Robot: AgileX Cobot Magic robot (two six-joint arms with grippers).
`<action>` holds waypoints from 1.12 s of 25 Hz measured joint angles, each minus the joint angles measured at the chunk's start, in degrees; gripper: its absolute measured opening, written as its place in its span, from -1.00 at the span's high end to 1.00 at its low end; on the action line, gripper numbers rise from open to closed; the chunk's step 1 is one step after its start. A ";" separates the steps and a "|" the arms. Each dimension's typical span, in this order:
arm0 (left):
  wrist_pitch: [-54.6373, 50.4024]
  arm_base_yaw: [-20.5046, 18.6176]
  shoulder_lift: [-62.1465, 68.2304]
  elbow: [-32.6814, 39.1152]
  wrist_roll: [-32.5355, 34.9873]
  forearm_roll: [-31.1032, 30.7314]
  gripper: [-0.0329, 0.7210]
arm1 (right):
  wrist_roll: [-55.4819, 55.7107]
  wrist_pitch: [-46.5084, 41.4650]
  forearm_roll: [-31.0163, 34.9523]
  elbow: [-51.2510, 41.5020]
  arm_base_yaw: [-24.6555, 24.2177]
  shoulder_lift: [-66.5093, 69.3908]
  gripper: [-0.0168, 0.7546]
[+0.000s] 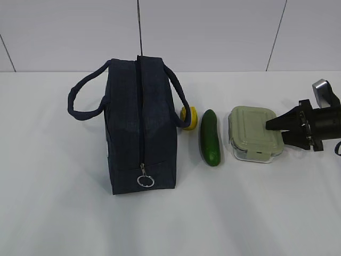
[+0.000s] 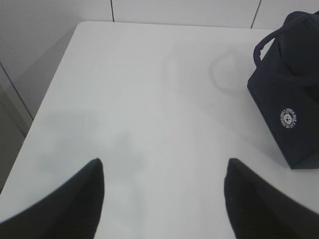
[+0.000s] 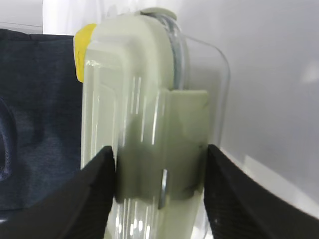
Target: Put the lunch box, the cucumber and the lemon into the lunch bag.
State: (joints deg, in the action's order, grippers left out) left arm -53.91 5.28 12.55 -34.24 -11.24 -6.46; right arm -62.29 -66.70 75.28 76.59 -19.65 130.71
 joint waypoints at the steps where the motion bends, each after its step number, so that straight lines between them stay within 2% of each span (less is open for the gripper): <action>1: 0.00 0.00 0.00 0.00 0.00 0.00 -0.52 | 0.00 -0.10 -0.10 0.00 0.00 0.00 -0.11; 8: 0.00 0.00 0.00 0.00 0.00 0.00 -0.50 | 0.46 -0.23 -0.20 0.00 0.00 0.00 -0.02; 28: 0.00 0.00 0.00 0.00 0.00 0.00 -0.50 | 0.66 -0.32 -0.41 0.00 0.00 0.00 -0.01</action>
State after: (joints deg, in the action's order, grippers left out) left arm -53.91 5.28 12.55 -34.24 -11.24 -6.46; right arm -61.63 -67.03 74.87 76.59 -19.65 130.71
